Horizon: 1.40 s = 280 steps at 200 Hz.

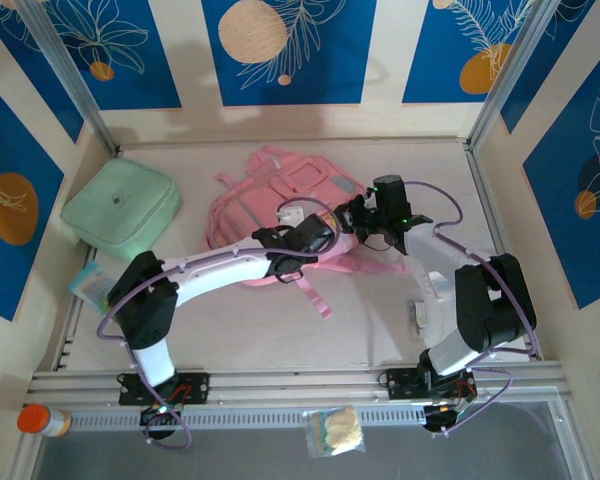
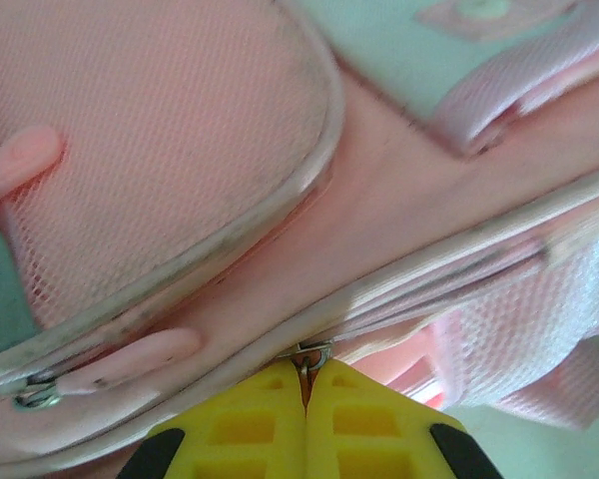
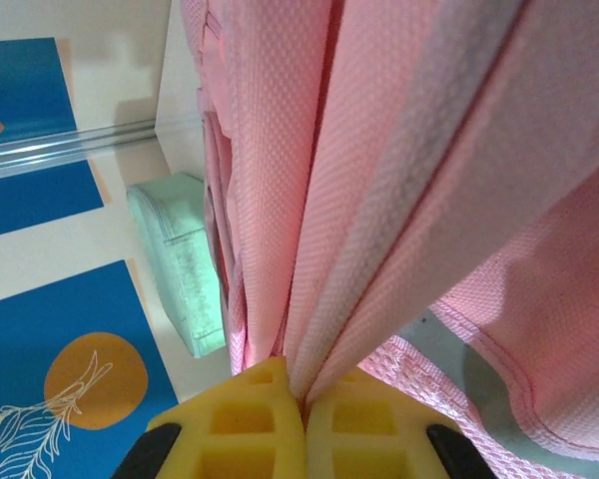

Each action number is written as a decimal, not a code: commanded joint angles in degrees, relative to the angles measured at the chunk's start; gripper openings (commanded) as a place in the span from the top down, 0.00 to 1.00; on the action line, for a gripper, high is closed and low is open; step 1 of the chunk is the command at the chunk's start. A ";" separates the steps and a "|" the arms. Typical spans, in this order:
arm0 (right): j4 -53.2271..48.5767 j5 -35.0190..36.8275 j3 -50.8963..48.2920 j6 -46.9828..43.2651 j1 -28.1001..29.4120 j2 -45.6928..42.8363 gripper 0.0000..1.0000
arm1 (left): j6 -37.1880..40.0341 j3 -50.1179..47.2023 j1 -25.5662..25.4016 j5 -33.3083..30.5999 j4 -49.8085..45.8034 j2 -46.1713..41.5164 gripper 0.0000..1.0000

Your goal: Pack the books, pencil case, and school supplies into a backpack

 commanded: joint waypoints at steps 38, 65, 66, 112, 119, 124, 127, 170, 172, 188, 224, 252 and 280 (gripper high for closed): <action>0.16 -5.49 6.34 -3.98 -2.89 2.92 1.00 | 8.94 -10.44 3.93 7.18 -0.11 -2.70 1.00; 1.25 -5.69 6.19 -3.19 -1.96 3.63 1.00 | 10.15 -9.71 4.99 8.94 2.52 -0.49 0.91; 1.25 -5.72 6.17 -3.15 -1.91 3.68 1.00 | 10.17 -9.57 5.01 8.92 2.61 -0.36 0.91; 1.28 -5.75 5.62 -3.27 -1.70 3.73 1.00 | 11.11 -7.54 5.67 9.08 3.57 2.01 0.83; 1.23 -5.88 5.57 -3.28 -1.70 3.75 1.00 | 10.94 -7.72 5.90 8.95 3.55 1.93 0.84; 1.29 -5.99 5.54 -3.27 -1.68 3.80 1.00 | 10.79 -7.76 6.05 8.61 3.48 1.73 0.88; 1.26 -6.01 5.57 -3.34 -1.68 3.82 1.00 | 10.66 -7.92 6.15 8.44 3.45 1.59 0.91; -0.94 -6.87 7.36 -6.72 -2.31 4.96 1.00 | 10.54 -10.56 6.58 7.56 1.28 -3.71 1.00; -1.30 -6.95 7.59 -7.06 -2.45 5.10 1.00 | 10.54 -10.68 6.61 7.52 0.95 -3.91 1.00; -3.59 -7.59 9.27 -9.62 -3.55 6.37 1.00 | 10.72 -12.02 6.60 8.65 -1.51 -6.24 1.00; -3.32 -12.23 13.80 -10.80 -7.36 12.21 1.00 | 8.43 -19.89 1.96 14.82 4.55 -12.05 1.00; -5.65 -14.50 21.78 -12.64 -8.00 19.35 1.00 | 6.63 -16.03 -1.91 18.30 6.74 -8.75 1.00; -8.43 -15.85 24.57 -14.49 -8.69 20.67 0.92 | 6.55 -11.29 -2.43 15.89 4.09 -6.05 1.00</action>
